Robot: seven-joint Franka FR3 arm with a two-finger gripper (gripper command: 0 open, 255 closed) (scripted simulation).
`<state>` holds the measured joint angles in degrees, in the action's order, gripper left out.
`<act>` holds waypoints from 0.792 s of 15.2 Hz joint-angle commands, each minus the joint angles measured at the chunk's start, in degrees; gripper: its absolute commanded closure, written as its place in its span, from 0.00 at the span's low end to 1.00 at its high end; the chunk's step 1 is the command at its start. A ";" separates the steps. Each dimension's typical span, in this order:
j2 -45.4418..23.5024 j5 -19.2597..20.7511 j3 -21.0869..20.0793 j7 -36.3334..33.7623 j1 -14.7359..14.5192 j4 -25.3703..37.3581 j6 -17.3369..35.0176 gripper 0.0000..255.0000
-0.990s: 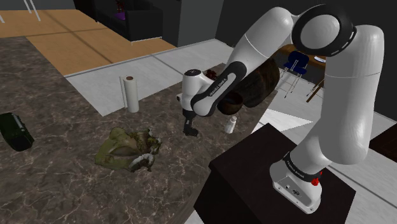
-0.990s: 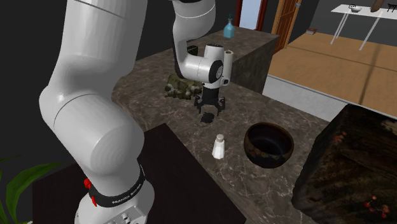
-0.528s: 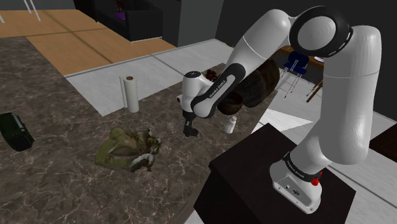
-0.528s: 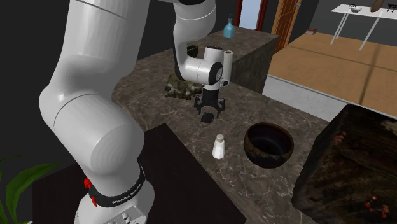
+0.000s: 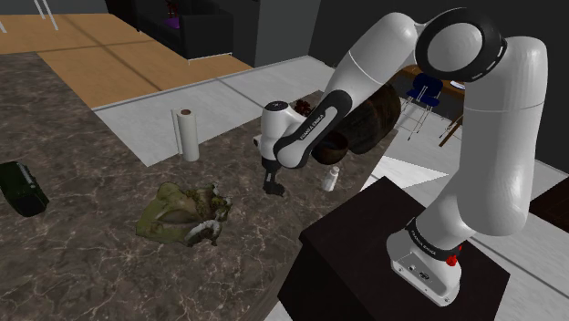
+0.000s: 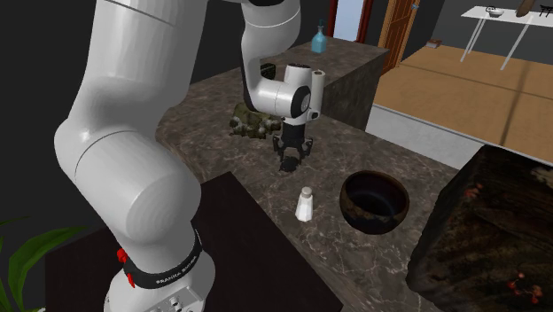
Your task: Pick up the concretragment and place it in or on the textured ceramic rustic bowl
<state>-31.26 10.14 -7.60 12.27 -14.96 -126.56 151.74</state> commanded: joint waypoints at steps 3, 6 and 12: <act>-0.25 -0.01 -0.14 0.27 0.06 -0.03 0.02 1.00; 2.05 -0.57 -0.68 0.68 0.48 -0.69 -1.62 1.00; 6.53 -1.82 -1.72 1.58 1.25 -1.67 -5.09 1.00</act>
<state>-25.41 8.51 -9.16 13.75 -13.80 -128.05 147.17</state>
